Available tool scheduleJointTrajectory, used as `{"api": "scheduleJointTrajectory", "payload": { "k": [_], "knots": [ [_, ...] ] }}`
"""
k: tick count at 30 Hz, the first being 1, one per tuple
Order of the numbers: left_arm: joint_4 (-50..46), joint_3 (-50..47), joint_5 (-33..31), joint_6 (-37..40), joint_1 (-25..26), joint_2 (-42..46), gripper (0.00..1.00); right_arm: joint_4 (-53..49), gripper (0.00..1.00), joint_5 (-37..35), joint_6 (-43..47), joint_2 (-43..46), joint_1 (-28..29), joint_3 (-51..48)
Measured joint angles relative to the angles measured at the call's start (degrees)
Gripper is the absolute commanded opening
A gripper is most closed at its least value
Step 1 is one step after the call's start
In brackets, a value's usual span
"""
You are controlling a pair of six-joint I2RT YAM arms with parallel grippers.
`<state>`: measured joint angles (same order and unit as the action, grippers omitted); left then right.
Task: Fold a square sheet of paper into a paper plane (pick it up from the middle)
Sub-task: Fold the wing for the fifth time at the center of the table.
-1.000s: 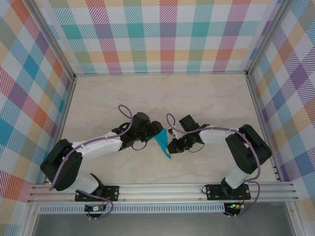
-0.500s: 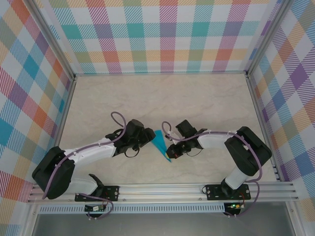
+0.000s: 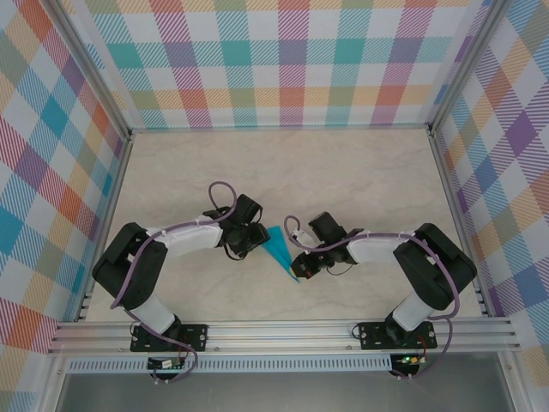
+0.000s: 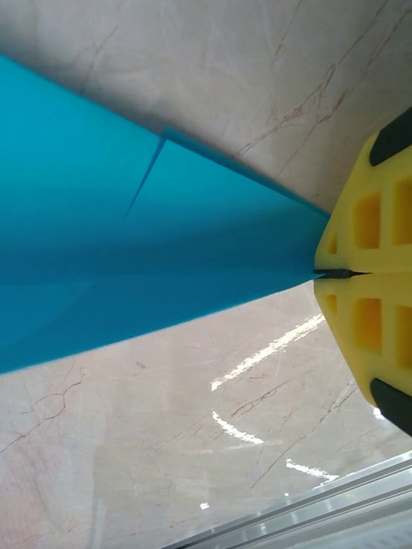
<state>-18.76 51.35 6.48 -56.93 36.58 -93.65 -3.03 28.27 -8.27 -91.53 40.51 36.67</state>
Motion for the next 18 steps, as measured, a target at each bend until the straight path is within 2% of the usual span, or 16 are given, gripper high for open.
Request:
{"api": "scheduleJointTrajectory", "payload": {
  "k": [8,13,18],
  "knots": [
    [-3.5,4.28,3.43,2.34,-1.62,-4.87,0.29,0.46,0.08,-1.01,0.11,0.52,0.0,-0.37],
    [-3.82,5.05,4.63,2.69,-1.81,-6.05,0.06,0.44,0.14,-1.42,0.2,0.55,0.0,-0.28],
    [-4.39,5.77,5.07,2.51,-1.86,-6.47,0.02,0.44,0.17,-1.73,0.22,0.55,0.0,0.44]
  ]
}}
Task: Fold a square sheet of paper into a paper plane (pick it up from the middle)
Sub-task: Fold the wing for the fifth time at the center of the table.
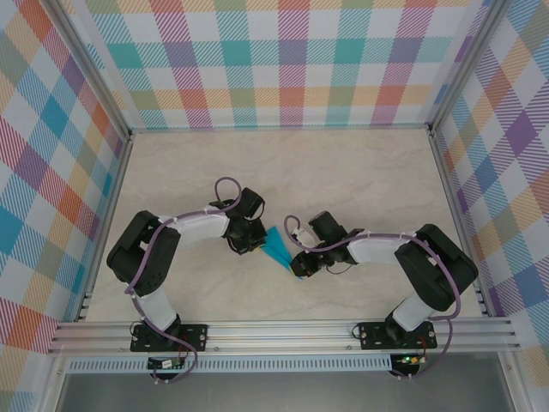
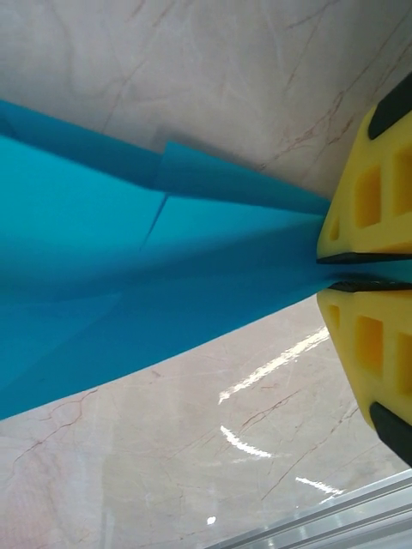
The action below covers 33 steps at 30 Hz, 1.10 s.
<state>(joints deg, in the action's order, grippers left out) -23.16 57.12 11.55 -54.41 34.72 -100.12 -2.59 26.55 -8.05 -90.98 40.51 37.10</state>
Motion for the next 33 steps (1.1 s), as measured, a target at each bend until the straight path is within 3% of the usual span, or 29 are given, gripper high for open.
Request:
{"api": "scheduleJointTrajectory", "payload": {
  "k": [12,18,20,21,22,28,33],
  "knots": [
    [-1.07,0.57,0.33,-0.44,-0.04,-0.44,0.01,-0.48,0.2,-5.75,2.56,0.09,1.49,2.8],
    [-1.29,0.57,0.61,-0.7,-0.13,-0.44,0.01,-2.21,0.21,-8.72,4.35,4.57,1.55,2.84],
    [-1.31,0.57,0.63,-0.87,-0.13,-0.44,0.01,-2.6,0.28,-8.98,4.87,7.34,1.55,2.84],
    [-1.31,0.57,0.66,-0.87,-0.15,-0.44,0.01,-2.71,0.44,-9.01,5.66,8.85,1.55,2.84],
    [-1.33,0.57,0.66,-0.9,-0.15,-0.44,0.01,-2.82,0.49,-9.01,6.27,10.14,1.6,2.84],
    [-1.33,0.57,0.87,-1.49,-0.15,-0.44,0.02,-3.54,0.48,-9.94,11.65,11.58,4.46,3.28],
    [-1.33,0.57,0.9,-1.68,-0.15,-0.44,0.02,-2.82,0.5,-14.25,15.39,8.79,11.26,4.33]
  ]
}}
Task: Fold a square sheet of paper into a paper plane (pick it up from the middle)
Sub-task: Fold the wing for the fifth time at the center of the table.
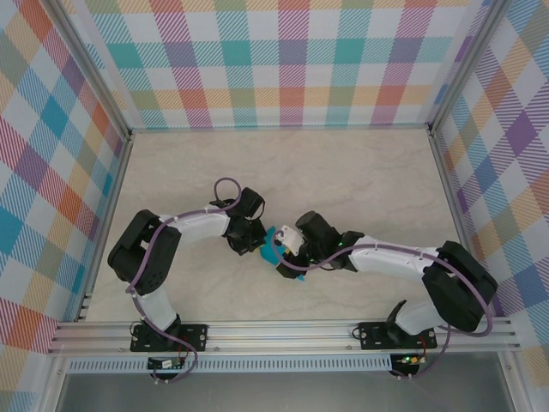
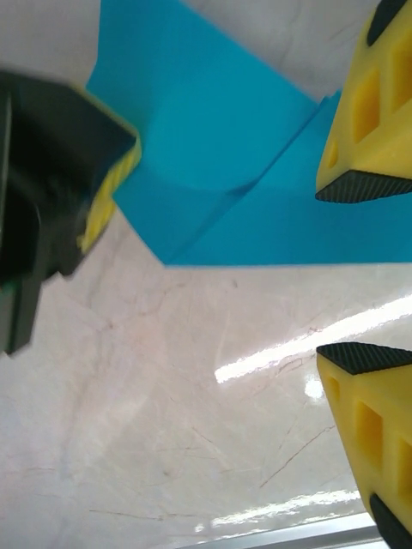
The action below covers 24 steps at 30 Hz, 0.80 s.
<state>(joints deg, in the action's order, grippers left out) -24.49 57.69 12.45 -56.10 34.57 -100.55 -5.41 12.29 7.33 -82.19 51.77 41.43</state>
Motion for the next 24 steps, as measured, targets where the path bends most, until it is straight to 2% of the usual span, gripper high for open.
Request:
{"api": "scheduleJointTrajectory", "payload": {
  "k": [5,8,18,24],
  "knots": [
    [-0.04,0.02,0.07,-0.04,0.0,0.0,0.02,2.51,0.49,-8.39,2.95,-3.43,6.6,0.0],
    [-0.35,0.26,0.13,-0.04,0.0,0.0,0.02,3.87,0.45,-13.25,4.57,-5.49,9.07,0.0],
    [-0.76,0.39,0.13,-0.04,0.0,0.0,0.02,6.54,0.38,-22.71,5.57,-9.6,9.86,0.0],
    [-0.94,0.57,0.11,-0.04,0.0,0.0,0.02,6.56,0.44,-25.14,5.35,-8.72,10.19,-0.07]
  ]
}}
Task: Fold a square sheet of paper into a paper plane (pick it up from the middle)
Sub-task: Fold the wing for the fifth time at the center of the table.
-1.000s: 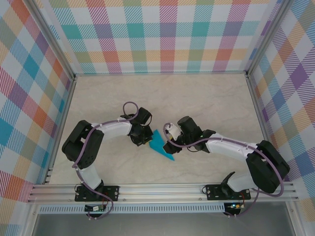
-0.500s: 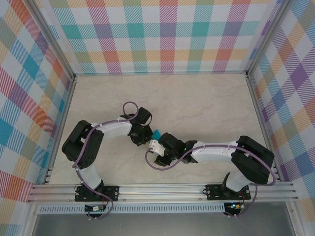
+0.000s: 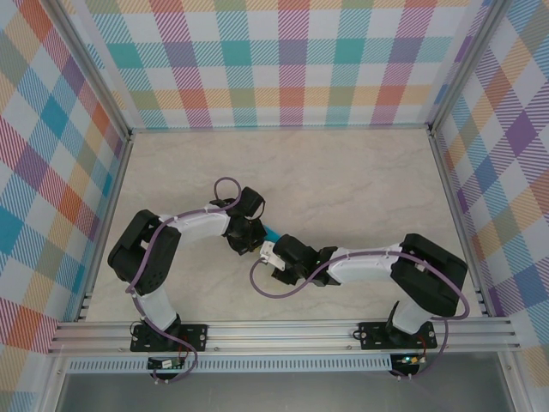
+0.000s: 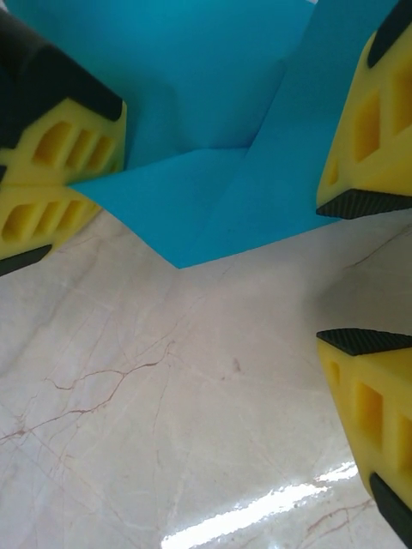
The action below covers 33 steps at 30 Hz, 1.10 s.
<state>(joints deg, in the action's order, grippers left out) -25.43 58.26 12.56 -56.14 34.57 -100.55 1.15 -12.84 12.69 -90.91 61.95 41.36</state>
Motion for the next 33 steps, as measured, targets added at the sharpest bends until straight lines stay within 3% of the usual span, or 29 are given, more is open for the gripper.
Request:
{"api": "scheduleJointTrajectory", "payload": {
  "k": [7,12,21,33],
  "knots": [
    [-0.39,0.46,-0.09,0.02,-0.02,0.0,0.02,3.08,0.53,-0.22,1.57,11.8,-0.02,-5.64],
    [-0.42,0.61,-0.09,0.04,-0.02,0.0,0.02,3.41,0.54,-0.15,3.98,9.14,-0.02,-6.08],
    [-0.66,0.94,-0.02,0.07,-0.02,0.0,0.02,5.44,0.39,-1.73,6.82,1.18,-0.02,-4.48],
    [-1.64,1.55,0.0,0.24,-0.02,0.0,0.03,8.09,0.23,-5.66,7.37,-1.03,-0.09,-3.41]
  ]
}}
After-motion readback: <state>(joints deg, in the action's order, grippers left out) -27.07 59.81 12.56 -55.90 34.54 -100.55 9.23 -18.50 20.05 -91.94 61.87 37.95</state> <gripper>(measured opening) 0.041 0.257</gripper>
